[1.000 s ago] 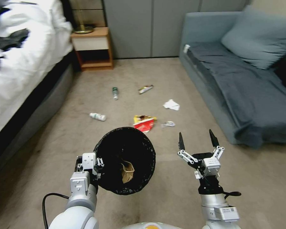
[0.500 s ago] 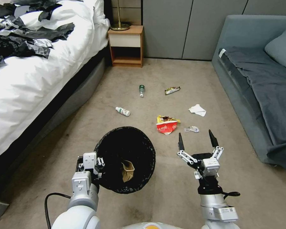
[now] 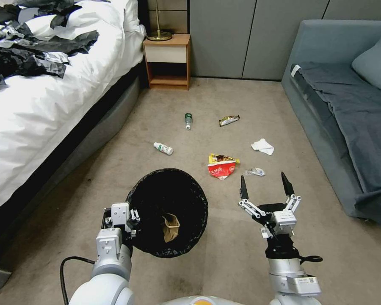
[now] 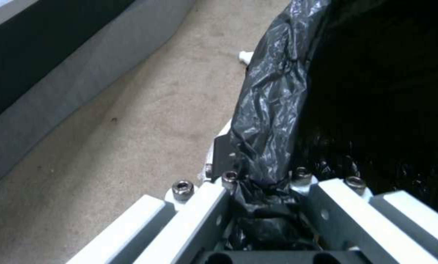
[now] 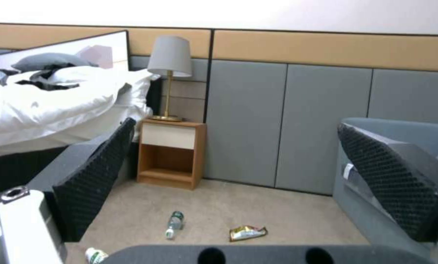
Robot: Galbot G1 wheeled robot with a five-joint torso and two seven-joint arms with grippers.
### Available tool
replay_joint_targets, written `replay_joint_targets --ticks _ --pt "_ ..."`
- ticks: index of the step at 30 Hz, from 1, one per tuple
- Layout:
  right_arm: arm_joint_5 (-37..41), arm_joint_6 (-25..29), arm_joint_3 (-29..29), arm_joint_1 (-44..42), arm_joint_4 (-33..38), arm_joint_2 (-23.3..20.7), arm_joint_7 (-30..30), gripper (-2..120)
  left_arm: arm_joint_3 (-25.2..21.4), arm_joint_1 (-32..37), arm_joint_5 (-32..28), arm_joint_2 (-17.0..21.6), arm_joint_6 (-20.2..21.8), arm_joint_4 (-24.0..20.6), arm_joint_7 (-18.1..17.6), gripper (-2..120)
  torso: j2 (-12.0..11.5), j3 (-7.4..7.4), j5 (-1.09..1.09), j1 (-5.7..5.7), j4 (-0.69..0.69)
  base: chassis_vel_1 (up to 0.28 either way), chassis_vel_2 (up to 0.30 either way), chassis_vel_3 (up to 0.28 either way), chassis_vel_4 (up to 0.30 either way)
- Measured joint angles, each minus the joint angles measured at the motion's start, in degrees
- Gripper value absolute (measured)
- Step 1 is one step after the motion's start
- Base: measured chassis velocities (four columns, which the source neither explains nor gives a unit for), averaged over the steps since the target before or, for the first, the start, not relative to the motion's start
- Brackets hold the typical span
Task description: Pick up the trash bin, then pick up the garbage from the floor and place it into the trash bin.
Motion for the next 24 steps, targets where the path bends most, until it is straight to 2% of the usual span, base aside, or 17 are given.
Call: replay_joint_targets --ticks 11,17,24 --pt "-0.1 0.4 0.1 -0.1 -0.1 0.1 0.0 100 0.0 0.2 0.0 0.0 -0.1 -0.1 0.1 0 0.0 -0.01 0.00 0.00 0.00 -0.031 0.031 0.030 -0.032" --pt "-0.2 0.9 0.1 -0.3 -0.6 0.0 0.0 100 -0.1 0.6 0.0 0.1 -0.1 -0.4 0.1 0 0.0 0.00 0.00 -0.01 0.00 -0.177 0.172 0.174 -0.152" --pt "-0.2 0.5 0.0 0.2 -0.6 -0.5 0.0 100 -0.2 0.5 -0.1 0.3 -0.1 -0.6 0.2 0 0.0 0.00 0.00 0.00 0.00 -0.230 0.229 0.237 -0.244"
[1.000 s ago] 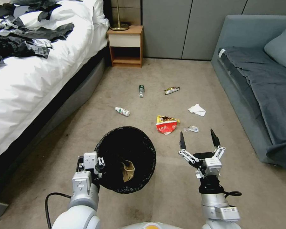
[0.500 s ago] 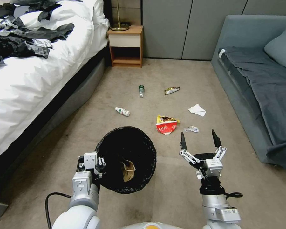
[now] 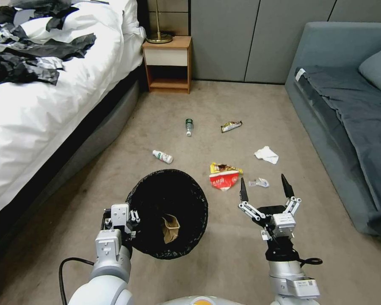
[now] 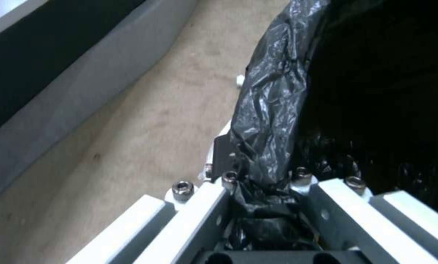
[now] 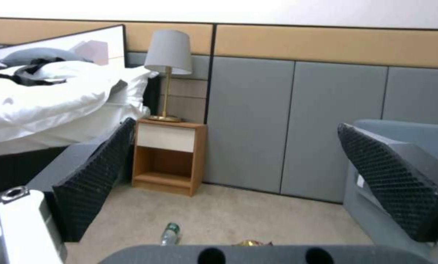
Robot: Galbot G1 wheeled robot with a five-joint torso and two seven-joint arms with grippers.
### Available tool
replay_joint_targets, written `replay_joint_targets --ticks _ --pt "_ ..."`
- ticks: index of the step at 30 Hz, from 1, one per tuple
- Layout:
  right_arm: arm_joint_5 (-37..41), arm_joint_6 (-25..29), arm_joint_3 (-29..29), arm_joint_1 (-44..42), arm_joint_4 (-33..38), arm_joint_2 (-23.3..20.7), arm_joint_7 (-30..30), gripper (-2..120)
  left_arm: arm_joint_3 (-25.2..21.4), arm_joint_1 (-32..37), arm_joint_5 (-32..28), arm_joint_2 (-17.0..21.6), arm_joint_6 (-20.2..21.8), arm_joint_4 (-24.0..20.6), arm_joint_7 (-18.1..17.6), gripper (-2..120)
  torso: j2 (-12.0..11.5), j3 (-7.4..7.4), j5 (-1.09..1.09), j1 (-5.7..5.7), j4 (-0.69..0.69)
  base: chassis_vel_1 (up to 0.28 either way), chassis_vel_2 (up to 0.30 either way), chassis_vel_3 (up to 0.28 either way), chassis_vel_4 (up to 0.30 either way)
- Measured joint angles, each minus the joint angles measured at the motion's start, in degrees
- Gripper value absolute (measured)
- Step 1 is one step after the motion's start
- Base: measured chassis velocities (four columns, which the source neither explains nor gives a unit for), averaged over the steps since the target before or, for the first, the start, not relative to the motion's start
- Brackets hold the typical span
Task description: Pick up the trash bin, then pick up the garbage from the floor and place it into the trash bin.
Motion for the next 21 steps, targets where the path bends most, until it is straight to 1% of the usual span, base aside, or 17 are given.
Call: replay_joint_targets --ticks 1,2,5,7,8,10,12,15,16,19,20,21 --pt "0.0 -0.1 0.0 0.1 0.0 -0.1 0.0 100 0.0 0.0 0.0 0.0 0.0 0.0 0.0 0 0.0 0.00 -0.02 0.00 0.00 -0.261 0.229 0.258 -0.242" --pt "0.0 -0.1 0.0 0.2 0.0 -0.1 -0.1 100 -0.1 0.0 -0.1 0.0 0.0 -0.1 0.0 0 0.0 0.00 0.02 0.00 0.02 -0.226 0.229 0.233 -0.235" --pt "0.0 -0.1 0.0 0.2 -0.1 -0.1 -0.1 100 -0.2 -0.1 -0.1 0.0 0.1 -0.2 0.0 0 0.0 0.00 -0.01 0.00 0.01 -0.242 0.227 0.226 -0.225" --pt "-0.4 -0.1 -0.2 0.1 -0.1 0.0 -0.1 100 -0.2 -0.1 -0.1 -0.1 0.1 -0.3 0.1 0 0.0 0.00 0.02 0.00 0.00 -0.238 0.226 0.210 -0.243" --pt "-0.6 0.0 -0.4 0.0 -0.1 0.1 -0.2 100 -0.2 -0.1 -0.1 -0.2 0.1 -0.3 0.1 0 0.0 0.00 -0.01 0.00 -0.01 -0.219 0.223 0.230 -0.239" --pt "-0.7 0.0 -0.4 0.0 -0.2 0.1 -0.2 100 -0.2 -0.1 -0.1 -0.2 0.1 -0.3 0.1 0 0.0 0.00 -0.01 0.00 0.01 -0.216 0.216 0.230 -0.222" --pt "-0.8 0.0 -0.4 0.0 -0.4 0.1 -0.2 100 -0.2 -0.1 0.0 -0.3 0.1 -0.2 0.1 0 0.0 0.00 0.02 0.00 0.01 -0.213 0.210 0.220 -0.206" --pt "-1.0 0.5 -0.3 0.1 -1.0 0.2 -0.2 100 -0.2 -0.3 0.0 -0.4 0.1 0.0 0.1 0 0.0 0.00 -0.02 0.00 0.00 -0.221 0.234 0.217 -0.235" --pt "-1.0 0.7 -0.3 0.1 -1.0 0.2 -0.2 100 -0.3 -0.3 -0.1 -0.4 0.1 0.1 0.1 0 0.0 0.00 0.03 0.00 0.00 -0.233 0.240 0.208 -0.246" --pt "-0.5 1.2 -0.3 0.1 -1.0 0.3 -0.4 100 -0.5 -0.4 -0.1 -0.3 0.1 0.1 0.1 0 0.0 0.00 -0.03 0.00 0.00 -0.200 0.217 0.218 -0.205" --pt "-0.3 1.3 -0.3 0.2 -1.0 0.4 -0.6 100 -0.5 -0.6 -0.2 -0.3 0.1 0.2 0.1 0 0.0 0.01 0.03 0.01 0.01 -0.183 0.169 0.176 -0.193" --pt "-0.3 1.4 -0.3 0.3 -1.0 0.4 -0.7 100 -0.5 -0.7 -0.2 -0.3 0.1 0.3 0.1 0 0.0 0.01 0.01 0.01 0.01 -0.141 0.169 0.102 -0.105"
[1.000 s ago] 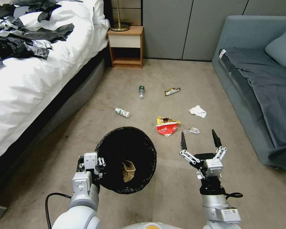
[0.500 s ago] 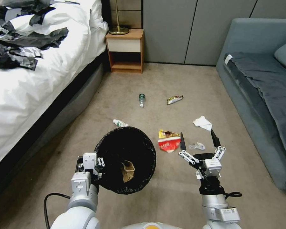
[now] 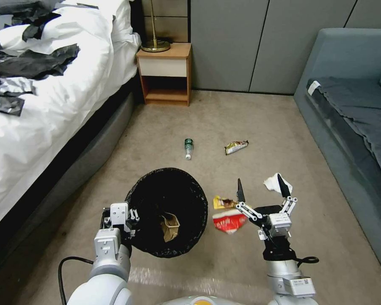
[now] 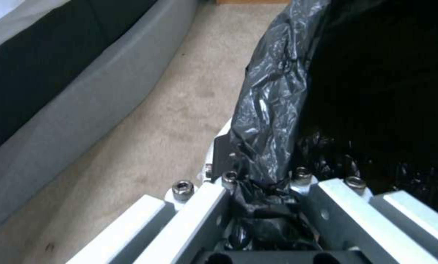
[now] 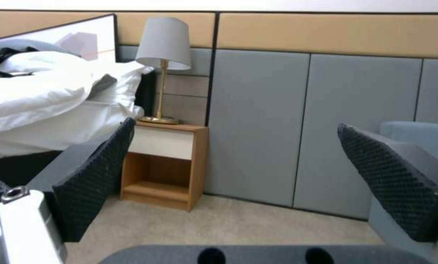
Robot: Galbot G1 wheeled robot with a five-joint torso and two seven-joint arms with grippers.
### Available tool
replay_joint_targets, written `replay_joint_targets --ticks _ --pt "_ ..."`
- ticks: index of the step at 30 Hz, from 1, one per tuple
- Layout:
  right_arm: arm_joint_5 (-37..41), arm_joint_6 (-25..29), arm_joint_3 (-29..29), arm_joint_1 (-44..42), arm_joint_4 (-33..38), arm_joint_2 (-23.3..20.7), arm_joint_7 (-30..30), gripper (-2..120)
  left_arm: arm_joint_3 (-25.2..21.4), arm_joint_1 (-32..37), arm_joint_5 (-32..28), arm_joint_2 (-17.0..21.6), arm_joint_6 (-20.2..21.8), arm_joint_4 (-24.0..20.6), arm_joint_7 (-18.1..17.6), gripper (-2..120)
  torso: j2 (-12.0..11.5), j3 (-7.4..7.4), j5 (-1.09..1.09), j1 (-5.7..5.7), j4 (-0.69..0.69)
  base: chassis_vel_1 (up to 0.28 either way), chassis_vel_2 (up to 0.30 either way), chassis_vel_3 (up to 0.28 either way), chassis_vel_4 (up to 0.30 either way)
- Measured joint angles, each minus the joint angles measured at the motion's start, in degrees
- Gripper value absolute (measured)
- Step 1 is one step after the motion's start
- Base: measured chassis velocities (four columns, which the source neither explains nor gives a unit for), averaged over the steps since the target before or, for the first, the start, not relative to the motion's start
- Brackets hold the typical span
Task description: Pick up the trash bin, then pick up the garbage from the floor and place it into the trash bin.
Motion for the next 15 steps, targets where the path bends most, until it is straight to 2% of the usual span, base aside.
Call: replay_joint_targets --ticks 3,15 --pt "0.0 0.1 0.0 0.0 0.0 0.1 -0.1 100 0.2 -0.1 0.0 0.0 0.0 0.2 0.0 0 0.0 0.00 0.01 0.00 -0.01 -0.069 0.056 0.078 -0.051" --pt "-0.5 0.1 0.1 0.0 -0.2 0.3 -0.2 100 0.2 -0.5 -0.1 -0.1 0.0 0.7 0.0 0 0.0 -0.02 -0.01 -0.01 -0.01 0.015 -0.009 -0.011 0.010"
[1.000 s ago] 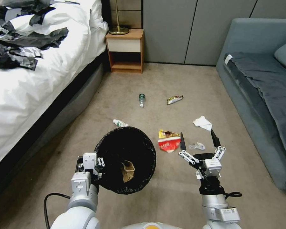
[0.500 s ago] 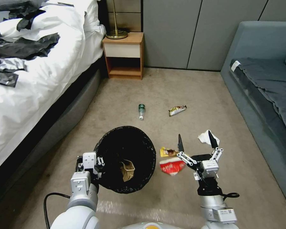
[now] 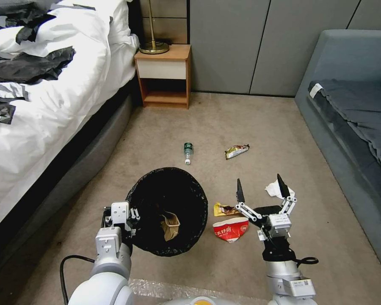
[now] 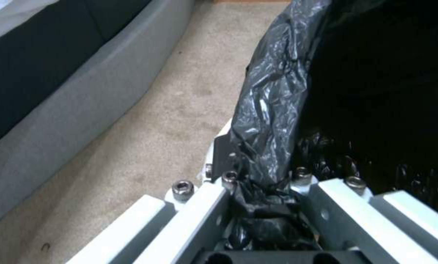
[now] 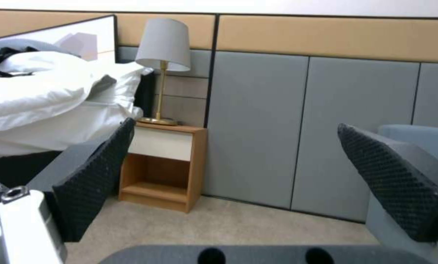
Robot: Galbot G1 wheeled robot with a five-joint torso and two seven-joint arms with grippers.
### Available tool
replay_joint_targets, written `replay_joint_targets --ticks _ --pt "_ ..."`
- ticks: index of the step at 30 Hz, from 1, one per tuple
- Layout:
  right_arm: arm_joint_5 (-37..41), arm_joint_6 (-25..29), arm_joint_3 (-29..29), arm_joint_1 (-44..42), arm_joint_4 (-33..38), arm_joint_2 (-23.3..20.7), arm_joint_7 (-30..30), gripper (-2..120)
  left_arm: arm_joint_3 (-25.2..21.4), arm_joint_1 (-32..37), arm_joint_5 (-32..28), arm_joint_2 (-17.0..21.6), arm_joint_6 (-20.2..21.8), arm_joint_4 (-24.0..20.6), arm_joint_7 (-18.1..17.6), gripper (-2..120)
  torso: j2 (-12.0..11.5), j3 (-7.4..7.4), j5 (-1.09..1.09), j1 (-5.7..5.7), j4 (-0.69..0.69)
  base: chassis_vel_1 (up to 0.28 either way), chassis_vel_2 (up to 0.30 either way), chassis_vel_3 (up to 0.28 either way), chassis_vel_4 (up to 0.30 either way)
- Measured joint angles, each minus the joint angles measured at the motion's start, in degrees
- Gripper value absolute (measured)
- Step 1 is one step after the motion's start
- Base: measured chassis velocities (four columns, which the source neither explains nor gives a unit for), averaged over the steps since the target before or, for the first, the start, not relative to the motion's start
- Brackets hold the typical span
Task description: Pick up the trash bin, then pick up the garbage from the floor and place it into the trash bin.
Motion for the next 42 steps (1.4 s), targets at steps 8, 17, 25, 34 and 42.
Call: replay_joint_targets --ticks 8,17,25,34,42 --pt "2.2 -1.0 1.6 1.7 0.1 -1.7 -0.4 100 -0.2 0.1 0.0 0.1 0.0 -0.1 0.0 0 0.0 0.00 0.00 0.00 0.00 0.000 0.000 0.000 0.000" --pt "2.6 -4.7 3.0 5.6 0.1 -6.4 -0.8 100 -0.5 0.7 0.0 0.3 -0.1 -0.6 0.0 0 0.0 0.00 0.01 0.00 0.00 0.000 0.000 0.000 0.000" --pt "3.1 -21.3 1.7 5.2 2.7 -8.6 3.1 100 -0.5 1.3 0.4 0.3 -0.2 -1.0 0.0 0 0.0 0.00 0.00 0.00 -0.01 0.000 0.000 0.000 0.000" --pt "9.3 -37.8 1.4 6.9 0.8 -10.1 4.9 100 -0.5 1.7 0.8 0.4 -0.4 -1.1 -0.1 0 0.0 0.00 0.01 0.00 0.00 0.000 0.000 0.000 0.000" --pt "10.3 -45.7 1.8 8.4 -4.4 -11.0 3.6 100 -0.4 1.8 0.9 0.4 -0.4 -1.1 -0.2 0 0.0 0.00 0.00 0.00 0.00 0.000 0.000 0.000 0.000"
